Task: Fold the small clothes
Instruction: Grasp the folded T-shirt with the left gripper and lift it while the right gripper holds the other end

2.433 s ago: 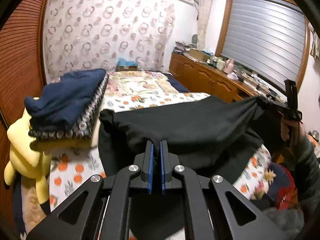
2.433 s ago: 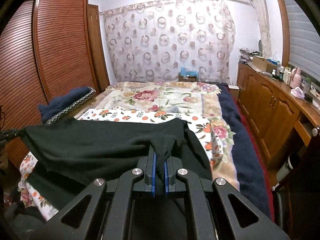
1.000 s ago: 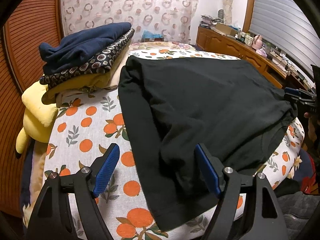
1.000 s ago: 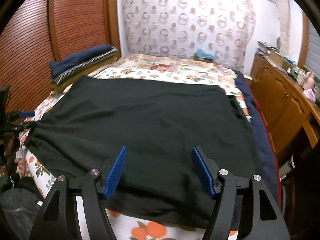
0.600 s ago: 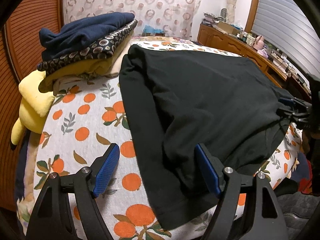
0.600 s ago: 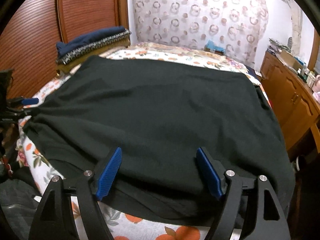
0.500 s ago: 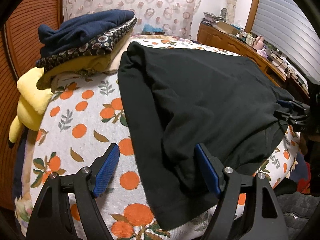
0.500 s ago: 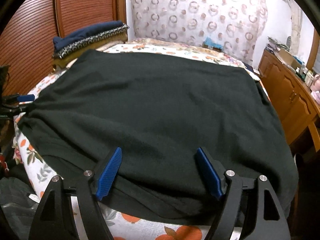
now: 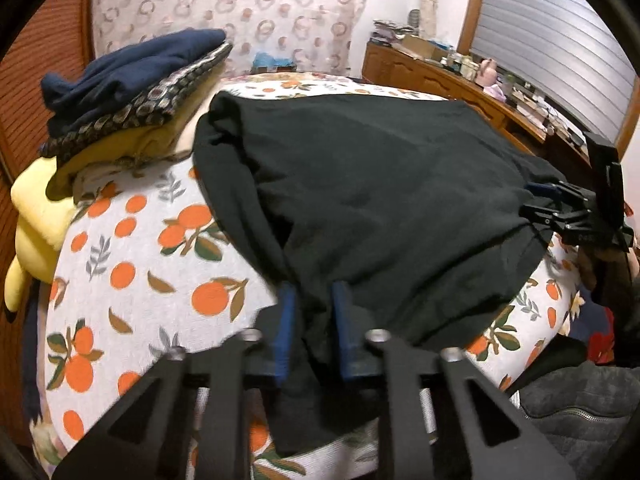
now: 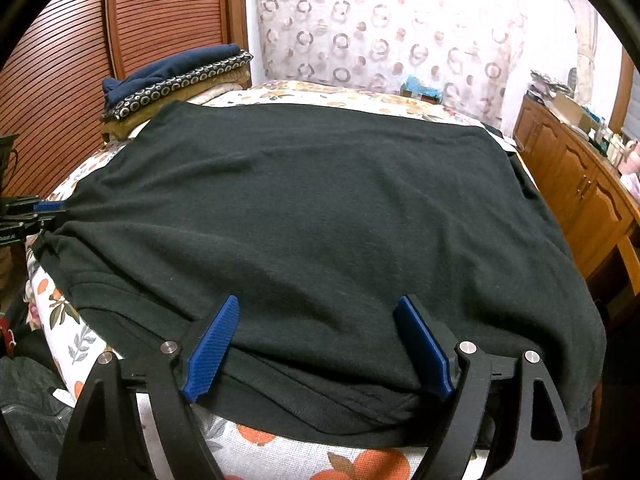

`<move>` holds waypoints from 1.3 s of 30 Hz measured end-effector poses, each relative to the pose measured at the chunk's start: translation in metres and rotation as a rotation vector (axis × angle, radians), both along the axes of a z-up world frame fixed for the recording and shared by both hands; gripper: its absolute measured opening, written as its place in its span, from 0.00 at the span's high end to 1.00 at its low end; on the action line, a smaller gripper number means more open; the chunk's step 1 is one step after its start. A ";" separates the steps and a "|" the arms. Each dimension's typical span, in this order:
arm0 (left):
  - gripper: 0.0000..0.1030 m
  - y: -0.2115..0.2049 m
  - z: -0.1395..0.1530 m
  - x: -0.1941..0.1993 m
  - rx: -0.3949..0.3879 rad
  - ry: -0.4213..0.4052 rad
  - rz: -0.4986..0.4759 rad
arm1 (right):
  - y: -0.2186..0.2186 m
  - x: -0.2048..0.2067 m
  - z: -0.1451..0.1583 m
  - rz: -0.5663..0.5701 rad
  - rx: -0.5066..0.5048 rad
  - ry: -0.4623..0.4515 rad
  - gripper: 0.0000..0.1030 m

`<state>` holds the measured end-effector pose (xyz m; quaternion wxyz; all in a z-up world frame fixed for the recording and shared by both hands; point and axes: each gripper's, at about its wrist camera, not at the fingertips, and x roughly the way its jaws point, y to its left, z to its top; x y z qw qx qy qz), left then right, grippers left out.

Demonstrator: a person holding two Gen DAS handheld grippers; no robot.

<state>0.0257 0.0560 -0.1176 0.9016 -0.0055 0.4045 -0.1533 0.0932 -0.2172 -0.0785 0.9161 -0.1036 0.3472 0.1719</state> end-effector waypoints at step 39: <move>0.55 -0.179 0.133 0.094 -0.170 -0.229 -0.391 | -0.077 -0.058 0.050 -0.211 0.088 -0.154 0.19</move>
